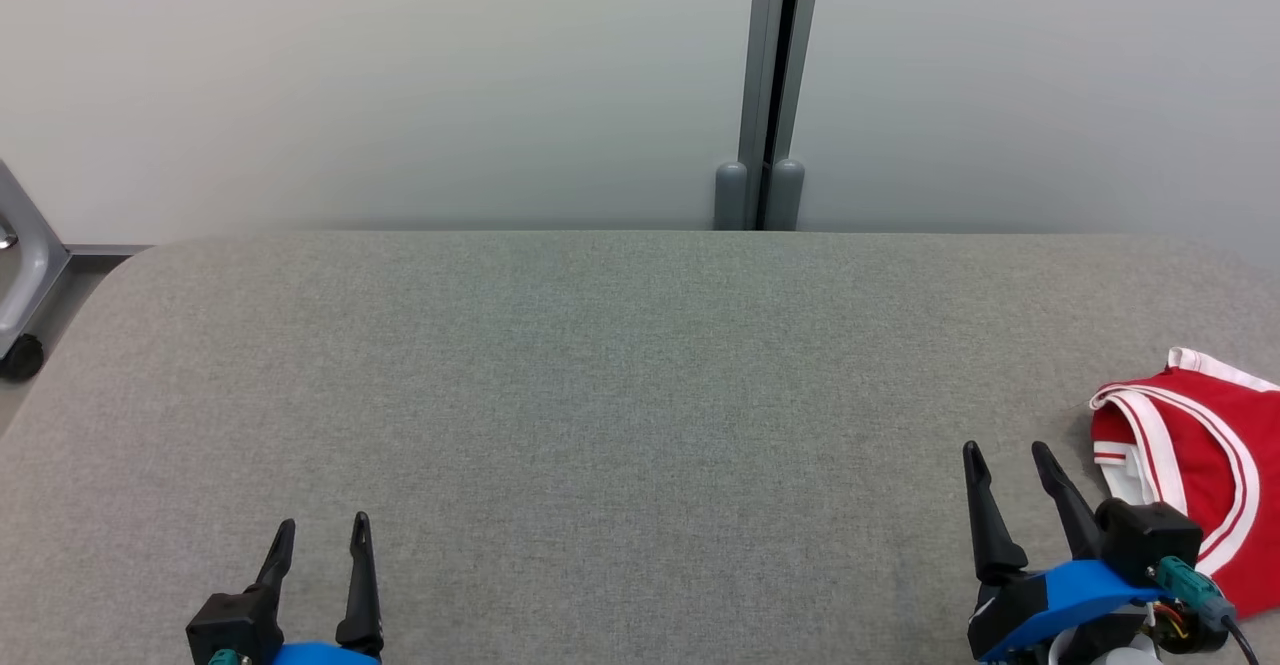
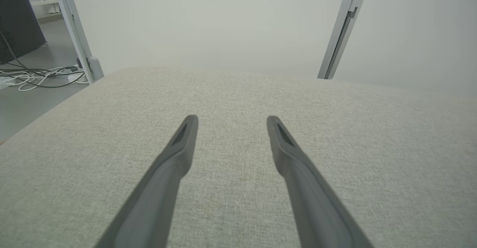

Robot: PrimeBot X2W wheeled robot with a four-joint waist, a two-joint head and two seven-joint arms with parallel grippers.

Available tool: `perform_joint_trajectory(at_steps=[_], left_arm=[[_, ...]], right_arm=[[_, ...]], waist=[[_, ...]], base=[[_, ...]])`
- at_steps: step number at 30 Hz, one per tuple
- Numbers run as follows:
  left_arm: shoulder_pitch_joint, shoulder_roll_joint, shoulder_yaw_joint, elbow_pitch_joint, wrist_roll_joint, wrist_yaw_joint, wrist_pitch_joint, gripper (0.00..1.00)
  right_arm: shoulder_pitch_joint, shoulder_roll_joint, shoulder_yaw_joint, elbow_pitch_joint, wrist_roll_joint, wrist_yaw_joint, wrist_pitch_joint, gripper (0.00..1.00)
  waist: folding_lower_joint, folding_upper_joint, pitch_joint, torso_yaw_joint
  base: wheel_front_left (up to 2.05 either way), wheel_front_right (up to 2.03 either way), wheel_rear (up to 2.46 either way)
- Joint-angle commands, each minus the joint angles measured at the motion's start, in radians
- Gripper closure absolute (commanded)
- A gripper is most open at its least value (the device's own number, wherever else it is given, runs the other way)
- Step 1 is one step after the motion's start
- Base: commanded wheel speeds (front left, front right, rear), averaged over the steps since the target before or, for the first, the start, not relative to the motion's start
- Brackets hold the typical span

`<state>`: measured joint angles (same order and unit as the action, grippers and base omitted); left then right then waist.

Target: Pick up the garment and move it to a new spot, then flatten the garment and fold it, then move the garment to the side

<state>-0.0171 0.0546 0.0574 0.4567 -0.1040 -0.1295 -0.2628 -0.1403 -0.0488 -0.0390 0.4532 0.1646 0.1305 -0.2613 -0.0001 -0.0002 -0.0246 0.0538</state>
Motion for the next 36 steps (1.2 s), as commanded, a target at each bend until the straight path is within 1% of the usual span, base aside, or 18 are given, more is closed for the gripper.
perform_joint_trajectory(at_steps=[1,7,8,11,24,36], left_arm=[[0.012,-0.002,0.006,-0.004,0.004,-0.002,-0.002,0.00],[0.021,-0.004,-0.012,-0.012,-0.015,-0.002,-0.002,0.00],[0.014,-0.002,-0.010,-0.006,-0.016,0.000,0.000,1.00],[0.023,-0.007,-0.005,0.025,-0.027,0.000,0.011,1.00],[-0.001,-0.006,0.008,-0.017,-0.285,0.000,0.077,1.00],[-0.015,-0.005,0.014,-0.053,-0.492,0.000,0.125,1.00]], right_arm=[[0.014,-0.004,-0.001,0.003,0.009,0.001,-0.005,0.00],[0.017,-0.004,0.001,0.000,0.021,0.001,-0.005,0.00],[0.004,0.000,0.000,0.007,0.015,0.000,0.001,1.00],[0.015,0.006,-0.003,0.038,0.024,0.000,0.011,1.00],[0.017,0.004,-0.017,-0.005,0.272,0.000,0.076,1.00],[0.021,0.003,-0.024,-0.044,0.471,0.000,0.124,1.00]], waist=[[0.0001,0.0002,-0.007,-0.004],[0.0001,0.0002,-0.023,-0.009],[0.0001,0.0001,-0.024,-0.009],[0.0002,0.0002,-0.024,-0.009],[0.0002,0.0002,-0.018,-0.014],[0.0002,0.0002,-0.013,-0.018]], base=[[0.00,0.00,0.00],[0.00,0.00,0.00],[0.00,0.00,0.00],[0.00,0.00,0.00],[0.00,0.00,0.00],[0.00,0.00,0.00]])
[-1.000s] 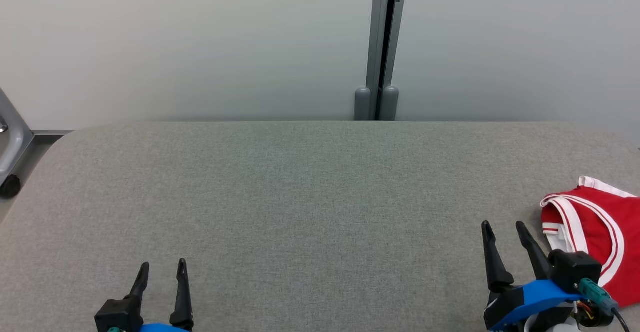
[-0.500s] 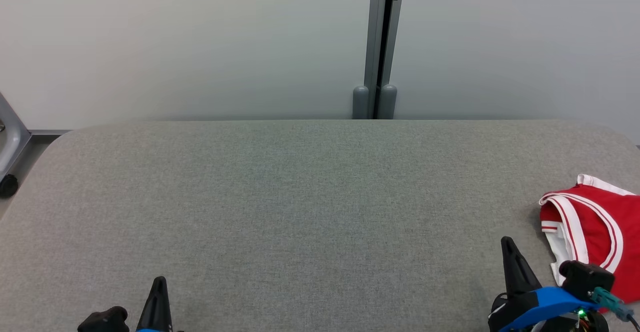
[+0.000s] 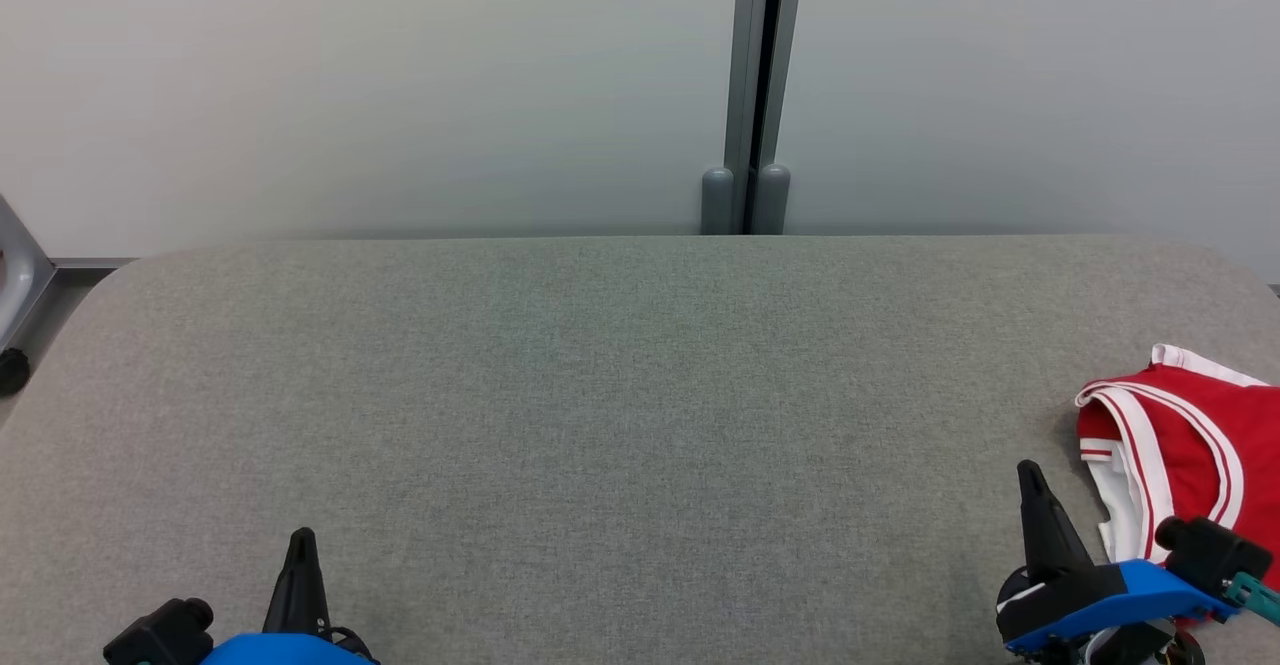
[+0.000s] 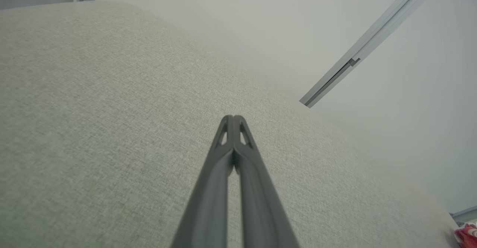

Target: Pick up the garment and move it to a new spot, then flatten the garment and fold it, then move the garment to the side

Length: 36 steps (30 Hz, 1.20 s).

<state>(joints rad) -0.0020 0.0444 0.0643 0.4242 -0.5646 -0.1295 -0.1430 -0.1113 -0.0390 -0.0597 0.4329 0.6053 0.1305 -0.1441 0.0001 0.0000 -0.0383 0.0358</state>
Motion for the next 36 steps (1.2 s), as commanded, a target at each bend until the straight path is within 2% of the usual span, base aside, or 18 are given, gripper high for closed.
perform_joint_trajectory(at_steps=[1,36], left_arm=[[-0.032,0.005,0.008,-0.023,-0.047,0.000,0.009,1.00],[-0.071,0.006,0.028,-0.097,-0.498,-0.001,0.122,1.00]], right_arm=[[-0.008,-0.007,-0.004,-0.026,0.046,0.000,0.011,1.00],[-0.003,-0.011,-0.028,-0.102,0.480,0.000,0.123,1.00]], waist=[[-0.0001,0.0000,0.001,-0.001],[-0.0001,0.0000,0.015,-0.013]], base=[[0.00,0.00,0.00],[0.00,0.00,0.00]])
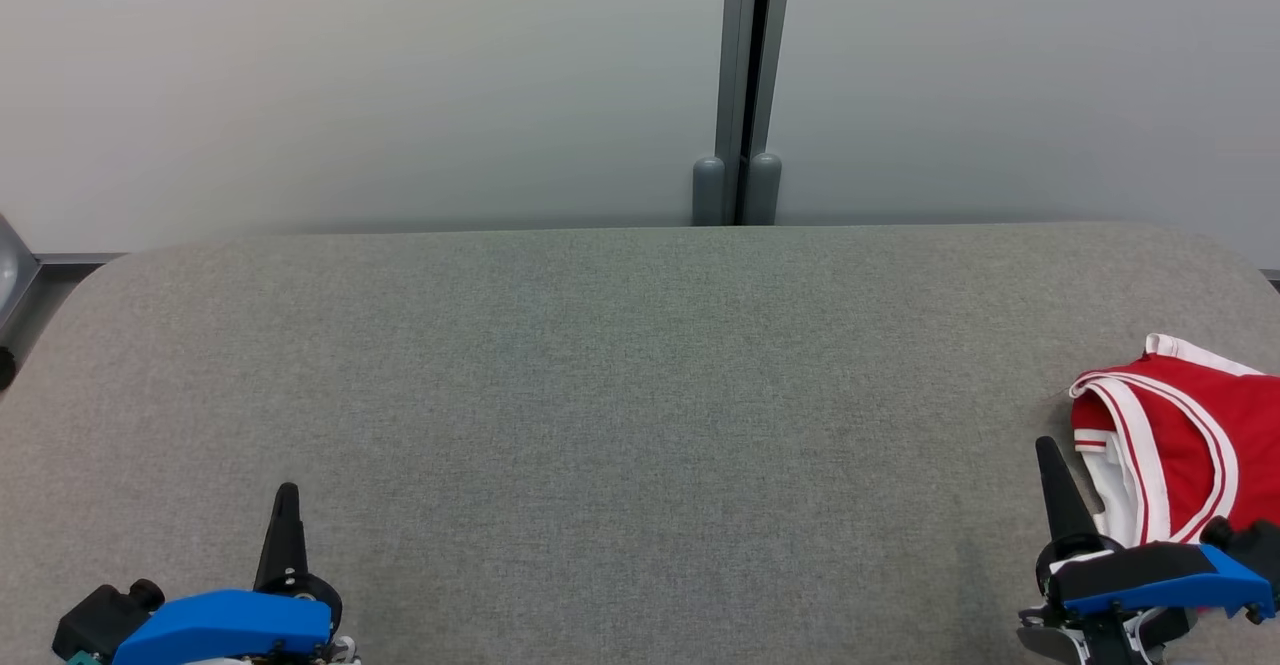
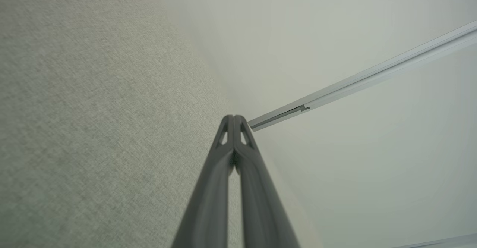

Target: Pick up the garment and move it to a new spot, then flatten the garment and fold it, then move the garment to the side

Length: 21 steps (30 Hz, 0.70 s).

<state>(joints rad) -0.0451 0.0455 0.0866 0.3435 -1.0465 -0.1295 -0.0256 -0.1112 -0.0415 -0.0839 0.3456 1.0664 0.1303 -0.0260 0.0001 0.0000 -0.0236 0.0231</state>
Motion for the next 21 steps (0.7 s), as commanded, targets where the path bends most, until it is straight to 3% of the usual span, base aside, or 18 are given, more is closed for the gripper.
perform_joint_trajectory(at_steps=[1,21], left_arm=[[-0.029,0.005,0.006,-0.018,-0.027,-0.001,0.007,1.00],[-0.046,0.006,0.016,-0.050,-0.230,-0.001,0.058,1.00]], right_arm=[[-0.003,-0.008,-0.004,-0.016,0.029,0.000,0.008,1.00],[0.000,-0.010,-0.014,-0.050,0.224,0.001,0.059,1.00]], waist=[[-0.0001,0.0000,0.000,0.000],[-0.0001,0.0000,0.009,-0.008]], base=[[0.00,0.00,0.00],[0.00,0.00,0.00]])
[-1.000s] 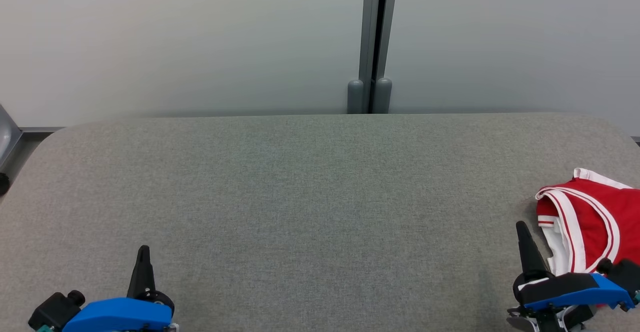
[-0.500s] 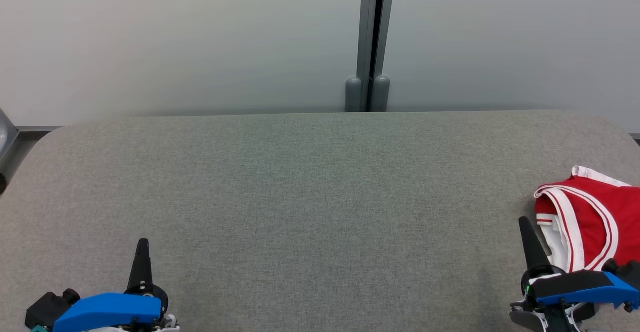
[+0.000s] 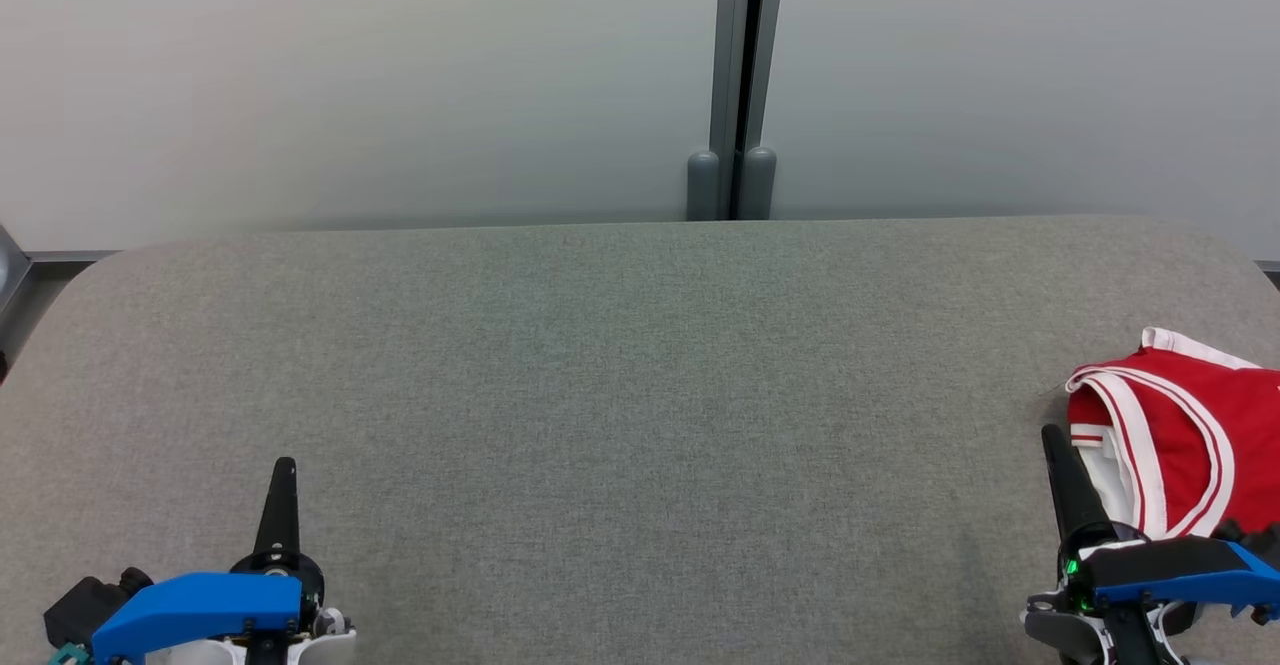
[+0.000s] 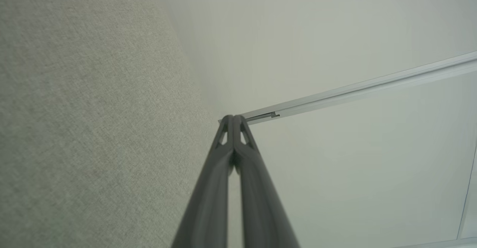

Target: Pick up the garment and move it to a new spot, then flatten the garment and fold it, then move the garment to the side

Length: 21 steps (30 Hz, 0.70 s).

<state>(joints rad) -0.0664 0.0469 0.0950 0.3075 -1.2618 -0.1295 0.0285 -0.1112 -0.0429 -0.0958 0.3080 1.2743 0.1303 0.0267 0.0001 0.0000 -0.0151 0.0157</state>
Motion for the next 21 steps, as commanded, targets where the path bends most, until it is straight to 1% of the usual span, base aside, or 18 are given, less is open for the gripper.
perform_joint_trajectory(at_steps=[1,21], left_arm=[[-0.025,0.004,0.008,-0.015,-0.024,-0.001,0.007,1.00],[-0.038,0.005,0.013,-0.042,-0.193,-0.002,0.050,1.00]], right_arm=[[0.000,-0.009,-0.003,-0.014,0.025,0.001,0.008,1.00],[0.003,-0.010,-0.012,-0.042,0.189,0.001,0.052,1.00]], waist=[[-0.0001,0.0000,0.001,-0.001],[-0.0001,0.0000,0.009,-0.008]], base=[[0.00,0.00,0.00],[0.00,0.00,0.00]])
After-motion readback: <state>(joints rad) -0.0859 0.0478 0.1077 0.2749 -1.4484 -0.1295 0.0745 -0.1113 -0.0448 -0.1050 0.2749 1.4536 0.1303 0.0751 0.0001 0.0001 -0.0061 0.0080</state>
